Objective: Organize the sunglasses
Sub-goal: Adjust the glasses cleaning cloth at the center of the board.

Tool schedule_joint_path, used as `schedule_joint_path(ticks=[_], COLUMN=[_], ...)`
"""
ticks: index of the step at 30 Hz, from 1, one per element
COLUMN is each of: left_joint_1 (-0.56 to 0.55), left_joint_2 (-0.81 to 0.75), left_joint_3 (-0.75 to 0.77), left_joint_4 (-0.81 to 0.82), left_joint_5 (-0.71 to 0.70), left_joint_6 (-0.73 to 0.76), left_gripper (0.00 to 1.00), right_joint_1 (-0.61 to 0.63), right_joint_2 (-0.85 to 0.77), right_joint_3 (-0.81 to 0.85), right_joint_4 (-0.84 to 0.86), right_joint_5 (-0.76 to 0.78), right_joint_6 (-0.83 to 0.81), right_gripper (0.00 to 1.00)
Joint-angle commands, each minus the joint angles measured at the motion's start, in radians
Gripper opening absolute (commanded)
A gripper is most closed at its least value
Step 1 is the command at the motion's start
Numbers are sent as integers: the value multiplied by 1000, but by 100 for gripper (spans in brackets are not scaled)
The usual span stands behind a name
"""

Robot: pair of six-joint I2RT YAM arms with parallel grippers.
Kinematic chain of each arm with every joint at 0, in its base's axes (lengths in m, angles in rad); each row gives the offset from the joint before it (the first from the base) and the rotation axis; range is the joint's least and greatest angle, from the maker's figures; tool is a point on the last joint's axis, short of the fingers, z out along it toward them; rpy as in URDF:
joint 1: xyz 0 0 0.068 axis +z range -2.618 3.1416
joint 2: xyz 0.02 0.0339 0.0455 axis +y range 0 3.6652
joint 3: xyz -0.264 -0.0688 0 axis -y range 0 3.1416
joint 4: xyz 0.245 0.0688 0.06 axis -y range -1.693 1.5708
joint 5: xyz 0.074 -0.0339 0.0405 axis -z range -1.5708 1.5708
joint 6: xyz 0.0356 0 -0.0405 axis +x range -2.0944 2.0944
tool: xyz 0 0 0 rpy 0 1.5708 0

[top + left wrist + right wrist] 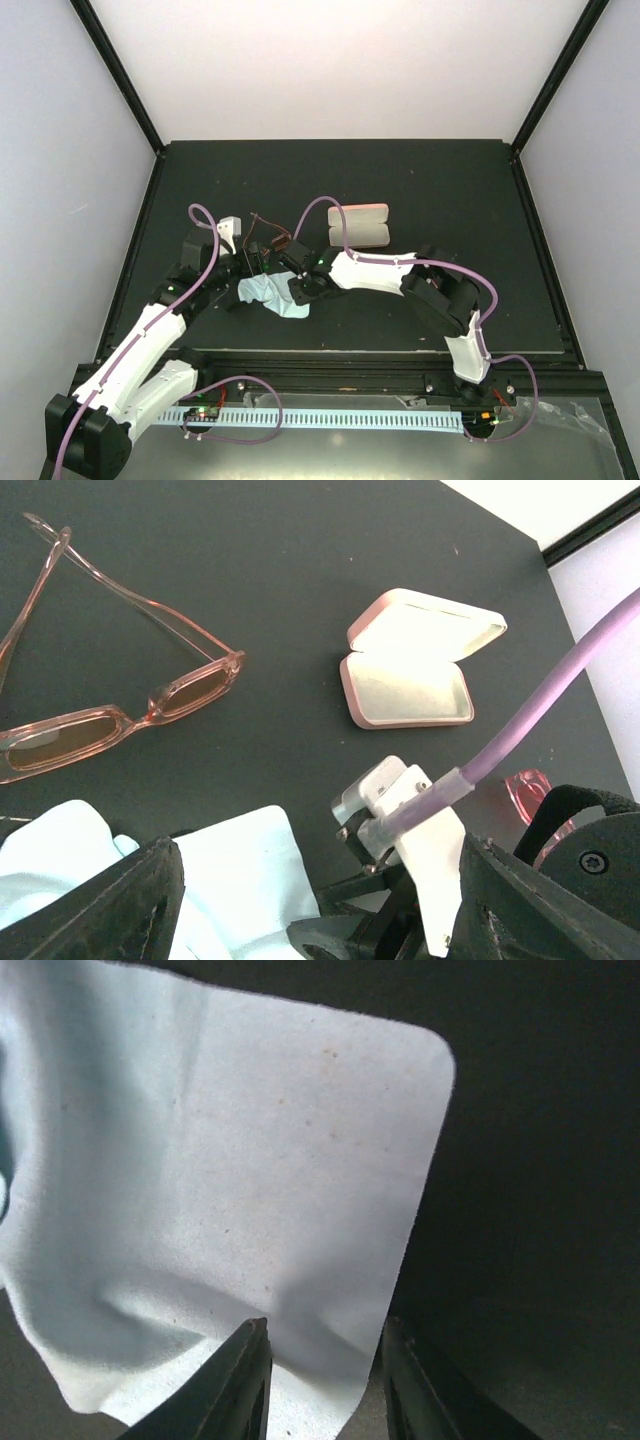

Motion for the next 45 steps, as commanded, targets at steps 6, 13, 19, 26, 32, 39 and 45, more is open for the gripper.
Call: schedule_joint_path(ticks=[6, 13, 19, 26, 32, 39, 45], left_joint_1=[3, 1, -10, -31, -31, -31, -31], left_joint_2=[-3, 23, 69, 119, 97, 81, 64], left_joint_3=[-2, -18, -46, -72, -70, -69, -62], left_joint_4=[-11, 10, 48, 57, 25, 11, -6], left_joint_5=[21, 90, 172, 176, 119, 92, 66], left_joint_6=[0, 7, 11, 10, 9, 11, 11], left_gripper=[75, 76, 75, 74, 74, 74, 74], right_joint_1=[11, 10, 5, -6, 1, 40, 58], right_joint_2=[-31, -226, -360, -382, -274, -165, -97], right_joint_3=[-63, -221, -339, -366, -262, -182, -143], right_joint_4=[5, 10, -57, 21, 34, -24, -64], right_joint_5=[44, 203, 322, 169, 34, 23, 14], right_joint_6=[60, 134, 203, 99, 59, 32, 4], right_gripper=[6, 1, 1, 16, 41, 42, 35])
